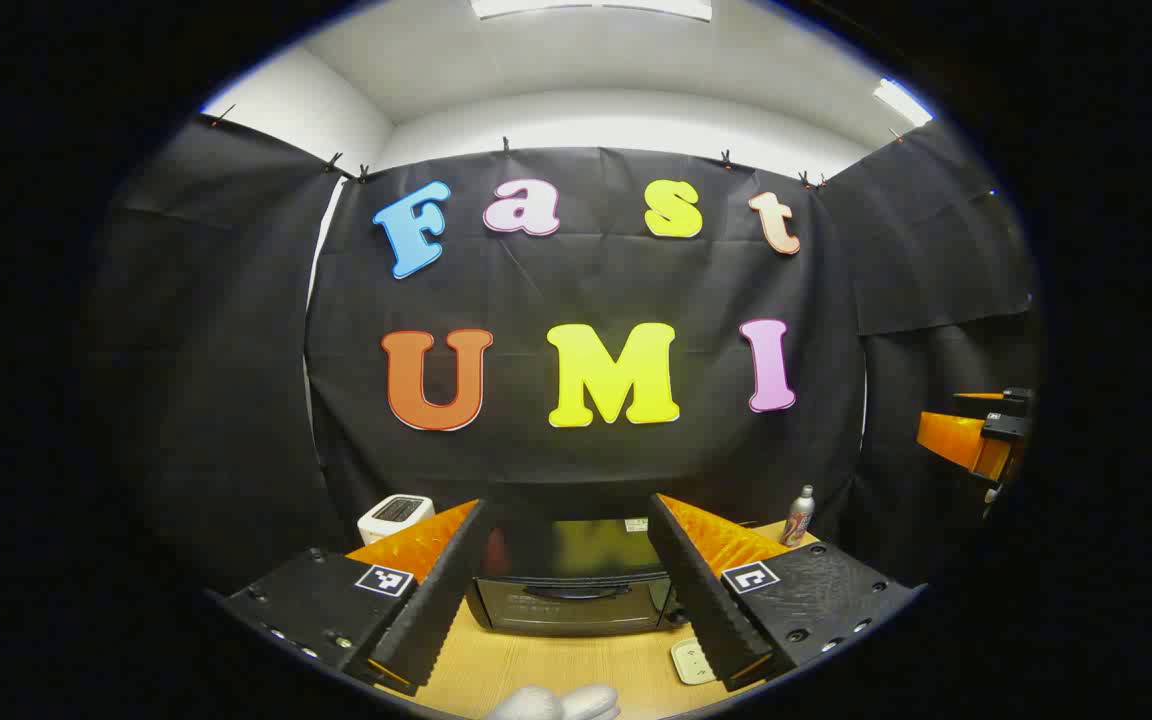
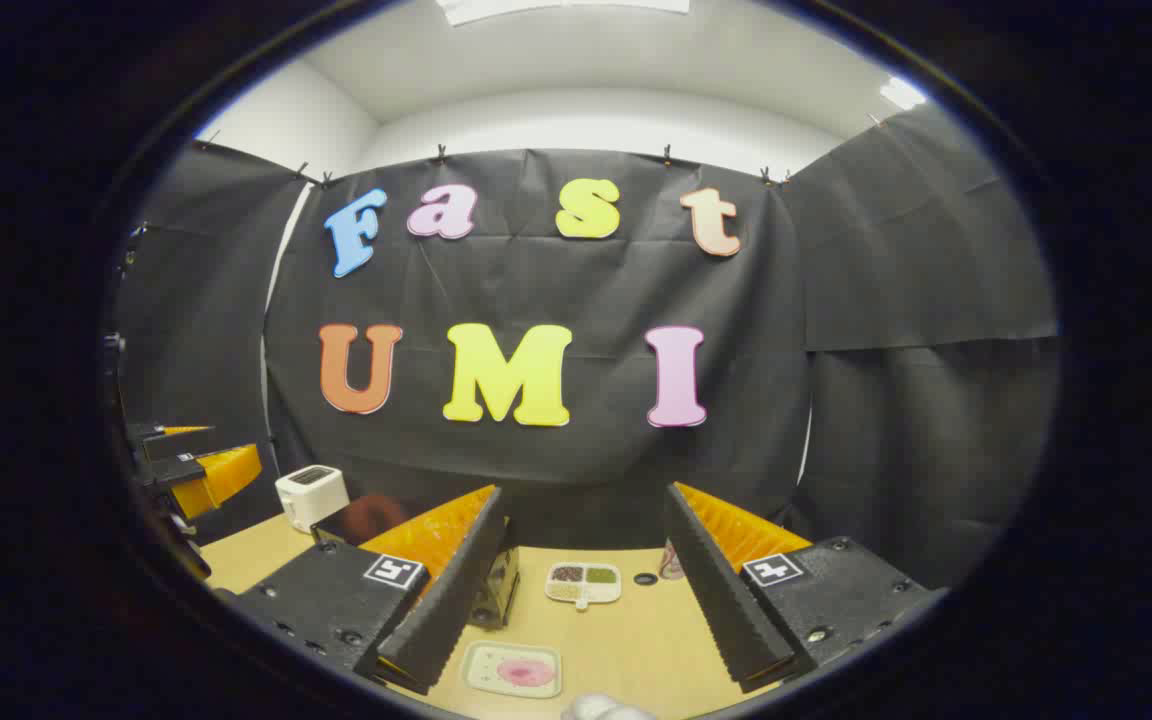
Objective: Open the electric oven with the left hand, put the food in, and close the electric oven.
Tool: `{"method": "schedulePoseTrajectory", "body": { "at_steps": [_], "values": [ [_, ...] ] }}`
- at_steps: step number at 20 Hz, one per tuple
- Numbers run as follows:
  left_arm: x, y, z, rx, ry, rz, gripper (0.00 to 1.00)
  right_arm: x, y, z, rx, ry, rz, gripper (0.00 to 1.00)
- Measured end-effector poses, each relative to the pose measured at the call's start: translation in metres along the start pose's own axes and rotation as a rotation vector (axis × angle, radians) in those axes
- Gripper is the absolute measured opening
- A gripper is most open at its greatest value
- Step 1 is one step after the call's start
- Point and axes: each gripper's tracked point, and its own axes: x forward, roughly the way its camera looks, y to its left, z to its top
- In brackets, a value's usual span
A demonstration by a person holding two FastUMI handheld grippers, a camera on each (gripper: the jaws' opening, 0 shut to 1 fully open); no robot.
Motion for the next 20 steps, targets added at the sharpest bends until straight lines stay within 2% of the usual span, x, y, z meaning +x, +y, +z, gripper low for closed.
{"method": "schedulePoseTrajectory", "body": {
  "at_steps": [11, 15, 20],
  "values": [
    [0.023, -0.002, -0.011, 0.008, 0.008, -0.012, 0.96, 0.011, 0.004, -0.001, -0.013, 0.010, 0.002, 0.97],
    [0.042, -0.004, -0.032, 0.023, 0.019, -0.014, 0.96, 0.012, 0.002, -0.005, -0.015, 0.027, -0.002, 0.96],
    [0.073, -0.016, -0.080, -0.017, 0.091, -0.041, 0.96, 0.007, -0.006, -0.009, -0.042, 0.051, -0.025, 0.96]
  ]
}}
